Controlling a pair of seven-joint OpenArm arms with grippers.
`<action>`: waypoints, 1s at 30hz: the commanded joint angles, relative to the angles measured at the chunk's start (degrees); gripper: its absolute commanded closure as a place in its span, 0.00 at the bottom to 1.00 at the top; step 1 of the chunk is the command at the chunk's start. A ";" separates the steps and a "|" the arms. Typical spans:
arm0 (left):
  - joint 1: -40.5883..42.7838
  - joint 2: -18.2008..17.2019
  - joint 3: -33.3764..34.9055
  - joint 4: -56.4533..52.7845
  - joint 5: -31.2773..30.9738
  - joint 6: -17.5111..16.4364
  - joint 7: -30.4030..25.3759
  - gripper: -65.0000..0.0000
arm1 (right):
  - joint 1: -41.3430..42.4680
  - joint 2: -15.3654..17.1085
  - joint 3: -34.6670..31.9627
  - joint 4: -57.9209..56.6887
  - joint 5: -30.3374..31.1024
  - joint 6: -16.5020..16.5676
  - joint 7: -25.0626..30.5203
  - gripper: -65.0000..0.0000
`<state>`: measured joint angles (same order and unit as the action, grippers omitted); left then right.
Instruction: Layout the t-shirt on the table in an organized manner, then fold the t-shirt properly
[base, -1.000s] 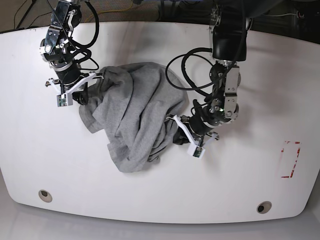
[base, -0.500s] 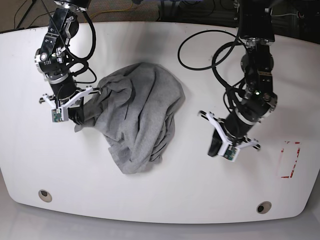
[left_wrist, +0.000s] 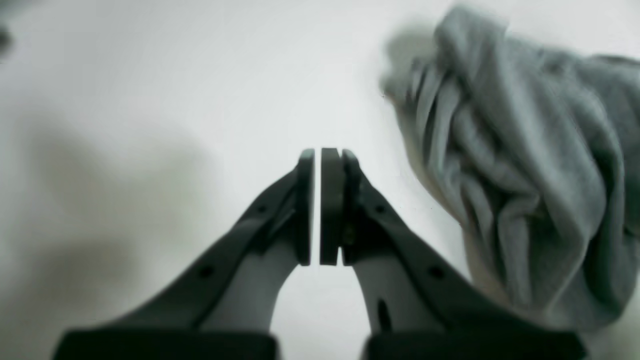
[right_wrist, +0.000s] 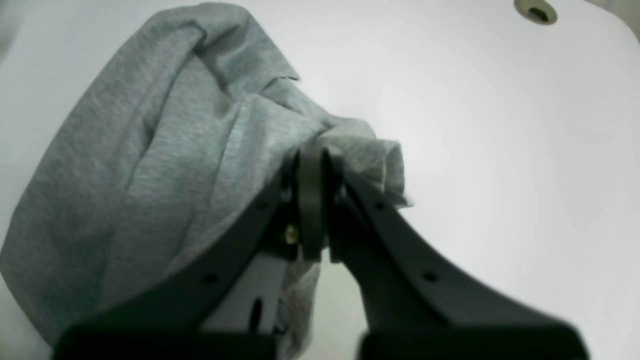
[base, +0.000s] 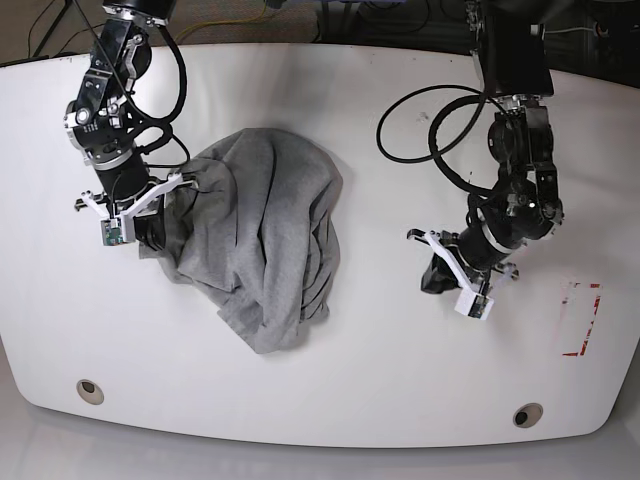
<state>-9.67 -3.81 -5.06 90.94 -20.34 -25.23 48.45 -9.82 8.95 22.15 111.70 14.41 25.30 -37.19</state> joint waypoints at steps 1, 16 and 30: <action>-1.27 1.92 0.27 -4.65 -1.95 -0.48 -2.86 0.97 | 0.29 -0.20 -0.48 1.14 0.31 -0.20 1.63 1.00; -4.09 8.08 9.32 -21.88 -1.77 -0.22 -13.59 0.40 | 0.29 -1.26 -0.92 1.05 0.22 -0.20 1.63 1.00; -14.28 10.80 12.05 -40.87 -1.77 -0.13 -21.24 0.35 | -0.07 -1.26 -0.75 1.05 0.22 -0.20 1.63 1.00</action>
<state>-21.41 5.72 6.92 51.35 -21.54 -25.10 28.38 -10.39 7.18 21.15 111.68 13.78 25.08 -37.32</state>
